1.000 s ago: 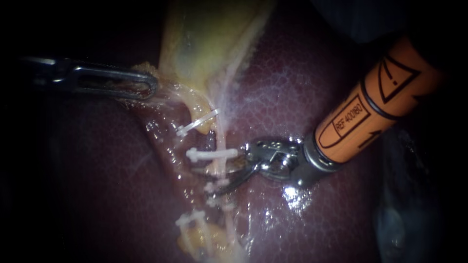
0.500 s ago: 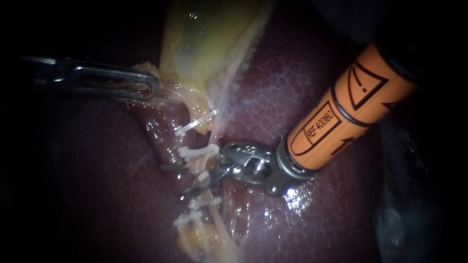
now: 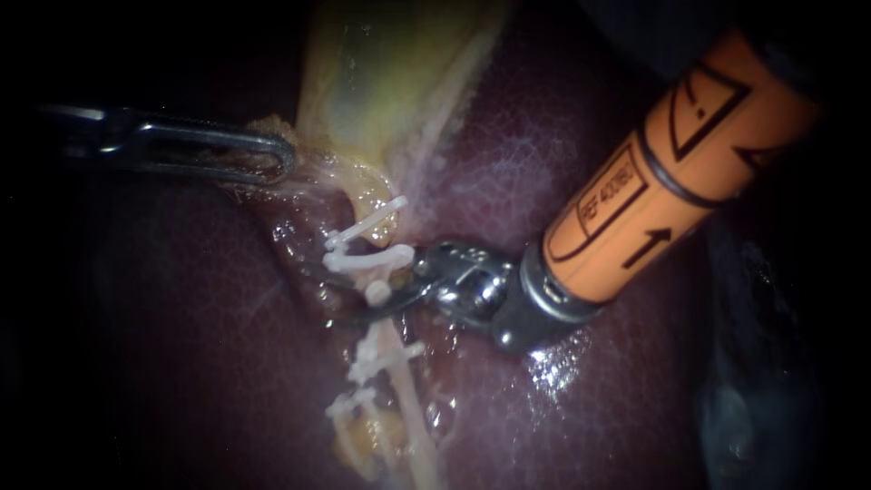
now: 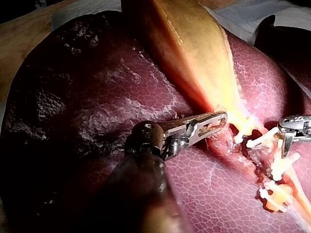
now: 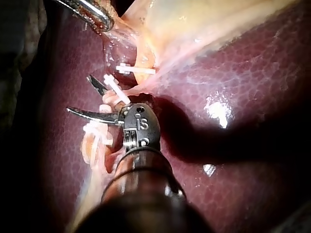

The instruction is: Go to the cutting position right tube

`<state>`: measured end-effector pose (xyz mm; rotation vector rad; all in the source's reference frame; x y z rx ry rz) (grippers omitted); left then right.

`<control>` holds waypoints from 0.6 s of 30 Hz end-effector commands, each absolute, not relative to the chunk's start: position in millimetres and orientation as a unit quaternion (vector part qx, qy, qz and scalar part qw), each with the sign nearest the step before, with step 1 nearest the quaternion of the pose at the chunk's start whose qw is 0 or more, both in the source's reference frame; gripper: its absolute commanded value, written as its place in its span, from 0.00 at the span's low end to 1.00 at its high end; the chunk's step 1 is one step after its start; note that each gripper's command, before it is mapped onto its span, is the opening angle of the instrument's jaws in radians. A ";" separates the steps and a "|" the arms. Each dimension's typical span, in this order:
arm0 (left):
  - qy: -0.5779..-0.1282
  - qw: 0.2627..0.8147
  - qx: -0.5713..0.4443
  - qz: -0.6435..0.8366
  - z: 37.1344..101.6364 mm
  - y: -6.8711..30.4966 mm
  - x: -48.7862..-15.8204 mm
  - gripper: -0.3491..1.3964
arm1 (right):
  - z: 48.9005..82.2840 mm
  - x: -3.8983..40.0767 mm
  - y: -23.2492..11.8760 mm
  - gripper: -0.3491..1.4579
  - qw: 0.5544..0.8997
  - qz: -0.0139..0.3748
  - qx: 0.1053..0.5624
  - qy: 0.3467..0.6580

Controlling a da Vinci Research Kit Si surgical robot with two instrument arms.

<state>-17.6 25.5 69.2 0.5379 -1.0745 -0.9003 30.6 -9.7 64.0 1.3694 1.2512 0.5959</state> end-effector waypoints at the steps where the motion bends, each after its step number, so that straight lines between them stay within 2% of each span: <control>1: -0.489 0.731 0.245 -0.409 69.1 25.5 -17.6 0.00 | 63.9 30.0 -9.3 0.96 0.555 0.265 0.596 0.516; 4: -0.489 0.731 0.245 -0.409 69.1 25.5 -17.6 0.00 | 63.9 28.8 -8.6 0.96 0.543 0.282 0.620 0.491; 8: -0.489 0.731 0.245 -0.409 69.1 25.5 -17.6 0.00 | 64.3 27.6 -8.1 0.96 0.550 0.288 0.630 0.466; 18: -0.489 0.731 0.245 -0.409 69.1 25.4 -17.6 0.00 | 64.6 28.3 -9.1 0.95 0.549 0.287 0.636 0.460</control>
